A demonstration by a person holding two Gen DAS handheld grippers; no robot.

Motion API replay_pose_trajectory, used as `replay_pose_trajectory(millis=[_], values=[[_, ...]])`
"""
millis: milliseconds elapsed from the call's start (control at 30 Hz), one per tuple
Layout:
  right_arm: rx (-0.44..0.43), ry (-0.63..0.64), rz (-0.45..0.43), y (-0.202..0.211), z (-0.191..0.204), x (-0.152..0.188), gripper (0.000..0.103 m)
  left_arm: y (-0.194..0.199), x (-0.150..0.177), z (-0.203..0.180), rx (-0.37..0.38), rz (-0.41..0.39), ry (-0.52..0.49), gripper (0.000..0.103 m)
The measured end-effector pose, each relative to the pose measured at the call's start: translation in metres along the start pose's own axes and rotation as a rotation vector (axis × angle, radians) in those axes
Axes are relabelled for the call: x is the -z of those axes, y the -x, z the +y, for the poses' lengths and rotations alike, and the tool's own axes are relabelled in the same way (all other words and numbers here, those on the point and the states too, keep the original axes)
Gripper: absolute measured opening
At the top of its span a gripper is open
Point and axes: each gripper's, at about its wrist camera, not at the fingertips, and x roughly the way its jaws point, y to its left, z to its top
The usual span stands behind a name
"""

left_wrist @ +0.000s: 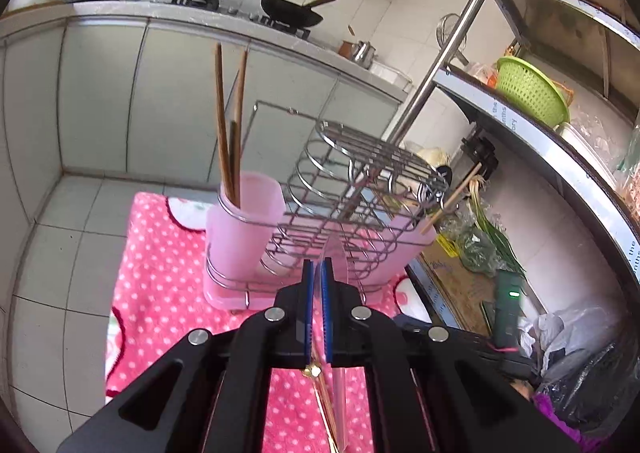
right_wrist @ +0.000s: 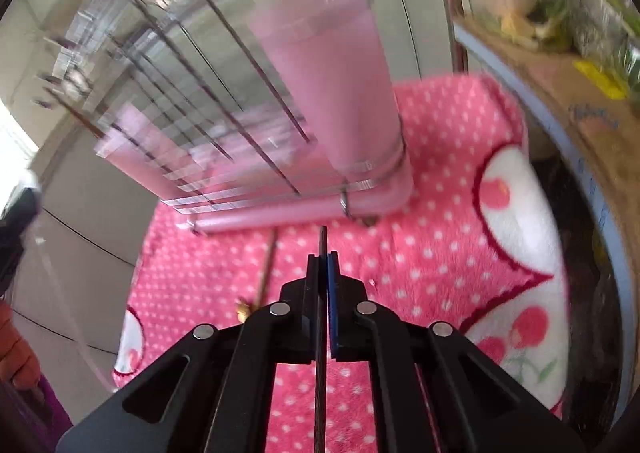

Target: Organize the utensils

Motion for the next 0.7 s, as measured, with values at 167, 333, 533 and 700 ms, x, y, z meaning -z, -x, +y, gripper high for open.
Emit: replay_pose_trajectory(millis=[167, 333, 533, 700], values=[[-0.037, 0.079, -0.241, 0.067, 0.018, -0.018, 0.005, 0.023, -0.017, -0.001, -0.044, -0.094, 0.001, 0.003], [-0.051, 0.123, -0.446, 0.115, 0.031, -0.042, 0.005, 0.050, -0.041, -0.006, -0.091, -0.222, -0.015, 0.003], [-0.035, 0.143, -0.633, 0.146, 0.027, -0.074, 0.005, 0.060, -0.069, -0.010, -0.126, -0.342, -0.002, 0.003], [-0.013, 0.167, -0.721, 0.140, 0.028, -0.098, 0.005, 0.050, -0.086, -0.019, -0.169, -0.400, -0.026, 0.003]])
